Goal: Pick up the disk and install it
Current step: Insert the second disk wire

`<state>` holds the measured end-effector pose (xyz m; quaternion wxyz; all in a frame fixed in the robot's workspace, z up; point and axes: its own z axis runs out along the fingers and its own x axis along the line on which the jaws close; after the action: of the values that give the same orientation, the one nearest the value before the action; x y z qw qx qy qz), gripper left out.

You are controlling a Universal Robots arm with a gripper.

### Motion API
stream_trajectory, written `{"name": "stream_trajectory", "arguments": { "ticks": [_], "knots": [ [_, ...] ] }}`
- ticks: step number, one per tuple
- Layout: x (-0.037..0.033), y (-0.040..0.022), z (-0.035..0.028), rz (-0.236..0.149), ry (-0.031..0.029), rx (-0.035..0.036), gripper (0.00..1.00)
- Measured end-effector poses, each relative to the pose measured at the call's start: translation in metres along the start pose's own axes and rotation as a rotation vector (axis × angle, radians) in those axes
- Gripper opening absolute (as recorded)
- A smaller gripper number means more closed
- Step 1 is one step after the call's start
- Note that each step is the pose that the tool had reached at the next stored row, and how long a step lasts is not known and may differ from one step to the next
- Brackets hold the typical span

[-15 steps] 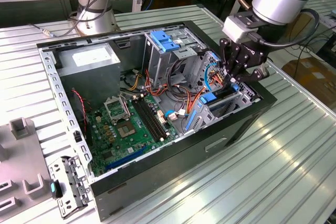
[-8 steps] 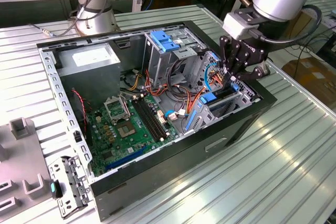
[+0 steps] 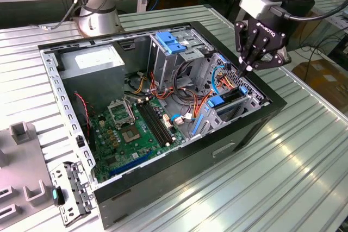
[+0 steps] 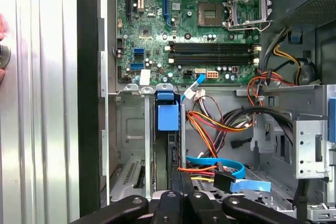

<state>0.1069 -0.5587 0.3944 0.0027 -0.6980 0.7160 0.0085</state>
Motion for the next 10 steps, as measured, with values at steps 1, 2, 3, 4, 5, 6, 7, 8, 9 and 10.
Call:
{"name": "stream_trajectory", "arguments": {
  "ticks": [1, 2, 3, 4, 5, 6, 7, 8, 9, 10],
  "knots": [
    [0.0000, 0.0000, 0.0000, 0.000, -0.0001, 0.0000, 0.11],
    [0.0000, 0.0000, 0.0000, 0.000, -0.0001, 0.0000, 0.11],
    [0.0000, 0.0000, 0.0000, 0.000, -0.0002, 0.0000, 0.11],
    [0.0000, 0.0000, 0.0000, 0.000, -0.0003, 0.0000, 0.11],
    [-0.0002, 0.0005, 0.0000, 0.000, -0.0003, 0.0000, 0.11],
    [-0.0006, 0.0013, -0.0001, 0.000, 0.0000, 0.0000, 0.11],
    [-0.0016, 0.0020, 0.0000, 0.000, -0.0001, 0.0001, 0.11],
    [-0.0028, 0.0031, -0.0002, 0.000, 0.0000, 0.0000, 0.11],
    [-0.0040, 0.0035, -0.0004, 0.000, 0.0001, -0.0001, 0.11],
    [-0.0074, 0.0037, -0.0013, 0.000, 0.0035, -0.0004, 0.11]
  ]
}}
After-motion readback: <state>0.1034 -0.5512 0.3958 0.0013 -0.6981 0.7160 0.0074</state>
